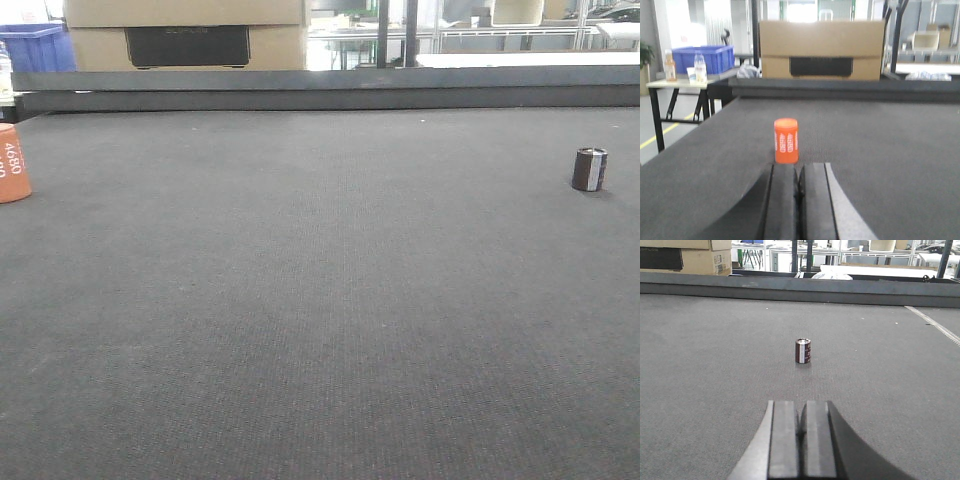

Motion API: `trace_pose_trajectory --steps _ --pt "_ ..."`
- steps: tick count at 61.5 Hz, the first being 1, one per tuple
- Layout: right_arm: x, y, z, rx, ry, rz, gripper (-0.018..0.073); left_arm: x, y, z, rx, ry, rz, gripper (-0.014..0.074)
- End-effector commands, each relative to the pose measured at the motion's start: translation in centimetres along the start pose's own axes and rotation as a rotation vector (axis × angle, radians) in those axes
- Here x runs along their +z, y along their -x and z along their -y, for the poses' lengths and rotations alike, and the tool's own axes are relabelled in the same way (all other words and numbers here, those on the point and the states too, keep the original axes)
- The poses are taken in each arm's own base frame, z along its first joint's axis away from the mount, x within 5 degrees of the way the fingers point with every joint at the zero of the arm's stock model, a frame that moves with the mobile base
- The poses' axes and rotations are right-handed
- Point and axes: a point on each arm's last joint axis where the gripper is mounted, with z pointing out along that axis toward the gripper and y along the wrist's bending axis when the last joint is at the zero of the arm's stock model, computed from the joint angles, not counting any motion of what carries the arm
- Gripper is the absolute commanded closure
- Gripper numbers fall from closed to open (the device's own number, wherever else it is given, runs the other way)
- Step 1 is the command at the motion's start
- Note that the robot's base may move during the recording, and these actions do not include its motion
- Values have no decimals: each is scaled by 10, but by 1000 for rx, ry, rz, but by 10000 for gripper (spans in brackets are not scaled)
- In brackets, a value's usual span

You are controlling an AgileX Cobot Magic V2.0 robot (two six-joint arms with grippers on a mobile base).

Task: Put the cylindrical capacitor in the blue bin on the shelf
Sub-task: 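Open both grippers and position them above the orange cylinder and capacitor, then lower the right gripper and grasp the brown capacitor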

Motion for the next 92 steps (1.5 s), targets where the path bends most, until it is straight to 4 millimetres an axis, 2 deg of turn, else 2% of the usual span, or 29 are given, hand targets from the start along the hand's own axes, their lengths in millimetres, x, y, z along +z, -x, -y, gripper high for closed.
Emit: trace_pose_trajectory --steps 1,14,18,30,36,41,46,48,51,57,70,79,92 --pt "0 5 1 -7 -9 59 722 -1 6 0 -21 -4 65 708" --pt "-3 23 2 4 -25 264 722 -3 22 -1 -38 1 234 708" --pt "-5 28 3 33 -26 287 722 -5 39 -1 -38 1 273 708" --pt "-33 101 -1 47 3 417 722 -13 103 -2 7 1 221 708" --pt "-36 132 -4 42 18 362 716 -9 135 -4 57 15 146 673" --pt "-30 149 -4 42 17 355 632 2 150 -4 60 16 85 568" --pt "-18 163 -4 43 15 323 453 17 158 -5 60 15 40 434" --pt "-10 165 -4 44 13 293 368 25 158 -5 61 13 15 370" --pt "3 166 -4 45 11 254 190 37 156 -4 61 11 -20 300" --pt "28 164 -3 47 4 171 -18 54 150 -3 59 -8 -74 166" --pt "69 153 -1 49 -10 60 -10 75 141 5 32 -68 -132 -8" --pt "104 137 1 47 -24 -39 -10 78 140 7 -58 -81 -137 -6" --pt "164 100 4 -5 -45 -131 -10 78 140 7 -65 -82 -135 -6"
